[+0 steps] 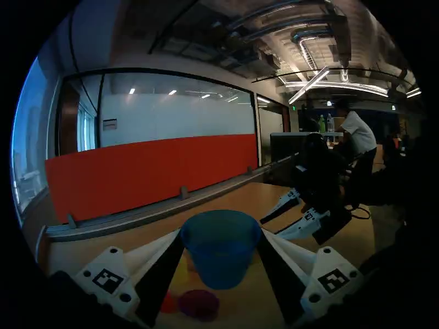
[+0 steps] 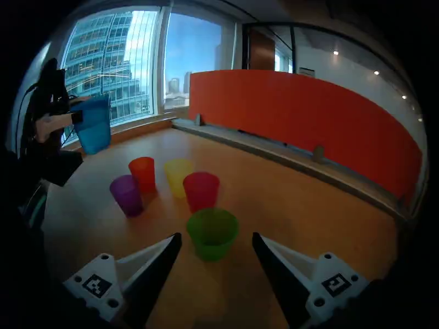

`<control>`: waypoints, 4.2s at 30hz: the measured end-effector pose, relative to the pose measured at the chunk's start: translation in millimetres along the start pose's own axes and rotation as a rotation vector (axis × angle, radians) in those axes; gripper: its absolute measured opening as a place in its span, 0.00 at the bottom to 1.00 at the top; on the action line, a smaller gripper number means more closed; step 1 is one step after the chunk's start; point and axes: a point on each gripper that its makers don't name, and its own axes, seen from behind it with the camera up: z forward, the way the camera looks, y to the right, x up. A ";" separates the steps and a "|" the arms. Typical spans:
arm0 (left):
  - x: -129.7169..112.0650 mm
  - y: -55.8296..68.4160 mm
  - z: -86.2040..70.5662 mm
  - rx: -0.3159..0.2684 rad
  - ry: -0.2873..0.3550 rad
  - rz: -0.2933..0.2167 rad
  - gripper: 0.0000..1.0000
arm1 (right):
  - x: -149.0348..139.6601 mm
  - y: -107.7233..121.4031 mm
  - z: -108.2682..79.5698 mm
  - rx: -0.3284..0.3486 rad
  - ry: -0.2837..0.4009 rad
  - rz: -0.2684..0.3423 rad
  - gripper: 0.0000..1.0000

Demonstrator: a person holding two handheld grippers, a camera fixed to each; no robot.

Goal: Pour water

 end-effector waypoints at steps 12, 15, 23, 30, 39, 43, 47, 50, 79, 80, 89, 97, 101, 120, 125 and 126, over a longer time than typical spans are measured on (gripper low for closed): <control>17.9 -19.9 -13.6 0.051 0.026 0.012 0.87 | -15.2 -9.7 30.0 0.016 -0.046 0.007 1.00; 18.9 -22.7 -16.1 0.060 0.027 0.014 0.87 | -17.4 -9.5 37.0 0.014 -0.055 0.015 1.00; 18.1 -28.9 -21.6 0.075 0.024 0.017 0.87 | -20.1 -8.1 53.8 0.011 -0.073 0.016 1.00; 20.9 -35.9 -26.8 0.089 0.030 0.018 0.87 | -18.9 -7.4 65.7 0.008 -0.079 0.010 1.00; 19.5 -43.8 -32.3 0.106 0.030 0.017 0.87 | -19.8 -5.2 73.5 -0.003 -0.082 0.005 0.94; 19.3 -45.5 -33.3 0.110 0.027 0.018 0.87 | -19.1 -6.5 72.7 -0.003 -0.078 0.004 0.94; 20.4 -46.1 -33.9 0.112 0.029 0.019 0.87 | -14.9 -8.5 68.6 -0.001 -0.065 0.001 0.94; 23.2 -46.6 -34.3 0.114 0.031 0.021 0.87 | -8.4 -10.0 62.1 -0.001 -0.046 -0.007 0.93; 64.9 -42.9 -34.4 0.103 0.053 0.007 0.87 | 84.1 -52.4 -31.4 0.041 0.246 -0.029 0.93; 66.2 -42.9 -33.9 0.103 0.053 0.006 0.87 | 86.3 -53.6 -33.5 0.043 0.256 -0.028 0.93; 79.7 -40.8 -30.8 0.089 0.067 -0.018 0.87 | 108.5 -65.1 -49.3 0.060 0.349 -0.036 0.93; 86.7 -44.0 -29.7 0.088 0.072 -0.025 0.87 | 125.1 -71.6 -58.0 0.073 0.406 -0.040 0.94; 87.5 -46.7 -28.4 0.091 0.074 -0.027 0.87 | 130.8 -74.0 -60.4 0.074 0.427 -0.043 0.94; 92.3 -48.6 -24.7 0.089 0.082 -0.004 0.87 | 136.6 -87.8 -59.8 0.112 0.429 -0.062 0.93; 93.1 -46.9 -22.3 0.082 0.081 0.021 0.87 | 138.6 -98.1 -58.1 0.136 0.433 -0.067 0.93; 93.7 -46.7 -21.9 0.081 0.082 0.026 0.87 | 138.7 -100.0 -57.6 0.141 0.433 -0.068 0.93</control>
